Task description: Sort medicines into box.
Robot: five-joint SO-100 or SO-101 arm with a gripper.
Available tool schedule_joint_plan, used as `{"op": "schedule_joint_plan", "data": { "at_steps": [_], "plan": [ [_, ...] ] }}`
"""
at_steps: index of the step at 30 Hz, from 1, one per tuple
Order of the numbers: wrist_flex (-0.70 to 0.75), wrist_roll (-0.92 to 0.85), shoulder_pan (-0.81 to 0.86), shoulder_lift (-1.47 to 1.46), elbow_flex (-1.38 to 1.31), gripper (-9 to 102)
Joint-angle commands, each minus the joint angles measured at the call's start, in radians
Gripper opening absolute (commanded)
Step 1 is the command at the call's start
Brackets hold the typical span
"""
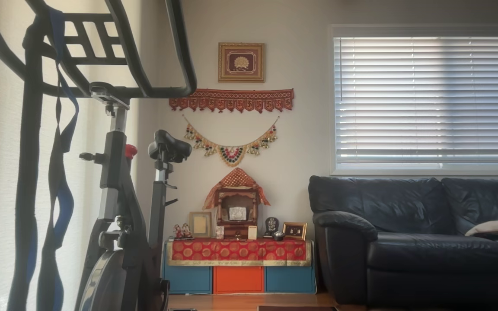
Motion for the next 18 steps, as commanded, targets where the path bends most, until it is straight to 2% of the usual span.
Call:
{"op": "schedule_joint_plan", "data": {
  "at_steps": [1, 18],
  "plan": [
    [0.008, 0.009, -0.011, 0.052, -0.071, 15],
    [0.026, 0.011, 0.011, 0.023, -0.138, 15]
  ]
}}
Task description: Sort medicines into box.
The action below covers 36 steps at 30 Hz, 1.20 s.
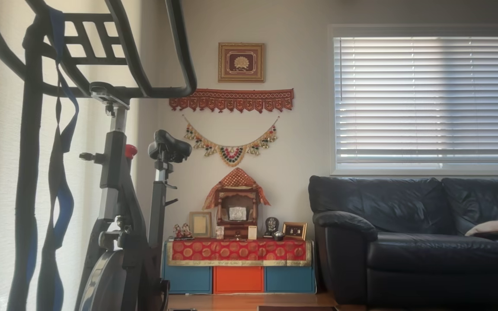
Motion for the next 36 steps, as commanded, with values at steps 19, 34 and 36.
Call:
{"op": "schedule_joint_plan", "data": {
  "at_steps": [19, 34, 36],
  "plan": [
    [-0.086, 0.034, -0.021, -0.025, -0.026, 14],
    [-0.115, 0.051, -0.043, -0.034, 0.011, 14],
    [-0.121, 0.052, -0.043, -0.041, 0.011, 14]
  ]
}}
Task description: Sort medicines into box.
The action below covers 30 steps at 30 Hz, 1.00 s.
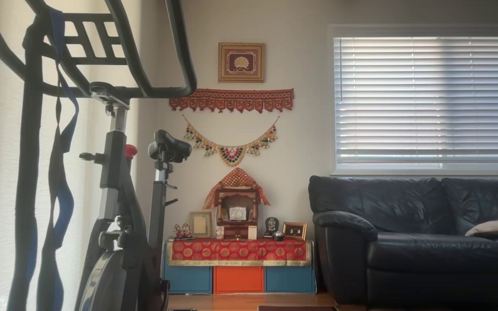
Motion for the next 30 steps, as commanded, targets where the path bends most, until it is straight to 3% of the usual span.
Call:
{"op": "schedule_joint_plan", "data": {
  "at_steps": [1, 30],
  "plan": [
    [-0.012, 0.005, -0.020, 0.009, -0.014, 14],
    [0.144, 0.018, 0.012, 0.048, -0.135, 19]
  ]
}}
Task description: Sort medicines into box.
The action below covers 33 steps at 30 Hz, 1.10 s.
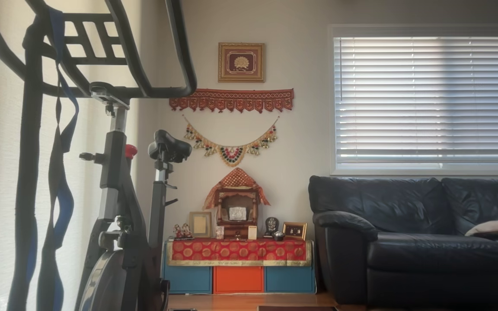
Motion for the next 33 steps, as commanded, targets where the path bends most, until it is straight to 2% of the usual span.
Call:
{"op": "schedule_joint_plan", "data": {
  "at_steps": [1, 33],
  "plan": [
    [0.003, 0.017, 0.000, 0.046, -0.083, 20],
    [-0.084, 0.078, 0.000, 0.061, -0.032, 20]
  ]
}}
